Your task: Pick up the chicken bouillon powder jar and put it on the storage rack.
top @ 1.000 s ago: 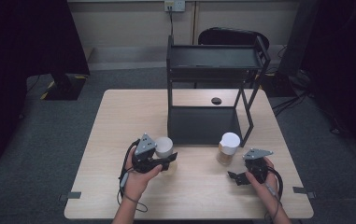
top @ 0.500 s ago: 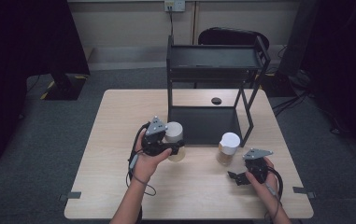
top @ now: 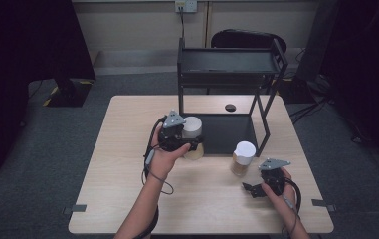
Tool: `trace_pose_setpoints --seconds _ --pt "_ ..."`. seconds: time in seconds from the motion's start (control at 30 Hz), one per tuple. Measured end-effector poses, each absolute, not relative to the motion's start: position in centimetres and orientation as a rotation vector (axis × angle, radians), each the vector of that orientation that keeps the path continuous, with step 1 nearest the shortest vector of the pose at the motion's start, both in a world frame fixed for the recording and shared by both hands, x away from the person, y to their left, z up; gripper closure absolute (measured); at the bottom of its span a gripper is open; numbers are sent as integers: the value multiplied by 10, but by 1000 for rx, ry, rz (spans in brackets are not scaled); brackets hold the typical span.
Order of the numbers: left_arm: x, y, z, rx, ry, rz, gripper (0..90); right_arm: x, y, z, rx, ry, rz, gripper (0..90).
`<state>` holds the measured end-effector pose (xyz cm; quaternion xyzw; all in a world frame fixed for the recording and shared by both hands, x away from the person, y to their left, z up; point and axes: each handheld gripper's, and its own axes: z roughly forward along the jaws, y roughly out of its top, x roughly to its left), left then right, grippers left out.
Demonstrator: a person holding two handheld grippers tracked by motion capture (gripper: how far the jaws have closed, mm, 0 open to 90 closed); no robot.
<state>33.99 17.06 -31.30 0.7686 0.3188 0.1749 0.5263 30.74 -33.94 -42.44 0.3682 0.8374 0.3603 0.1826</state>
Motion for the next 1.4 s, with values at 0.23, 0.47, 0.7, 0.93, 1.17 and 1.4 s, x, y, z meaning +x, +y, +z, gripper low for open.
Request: trace_pose_setpoints --seconds 0.23,0.47,0.7,0.93,1.17,1.4 --pt "351 161 -299 1837 758 414 350 307 -339 -424 1039 2363 1017 0" --pt "361 153 -286 1828 757 424 350 307 -339 -425 1039 2362 1018 0" --pt "370 147 -269 1828 749 424 350 307 -339 -424 1038 2362 1017 0" --pt "379 141 -254 1831 745 417 350 307 -339 -425 1039 2362 1018 0" --pt "385 135 -236 1838 737 425 350 307 -339 -424 1038 2363 1016 0" --pt "391 129 -214 1847 738 438 350 307 -339 -424 1039 2363 1017 0"
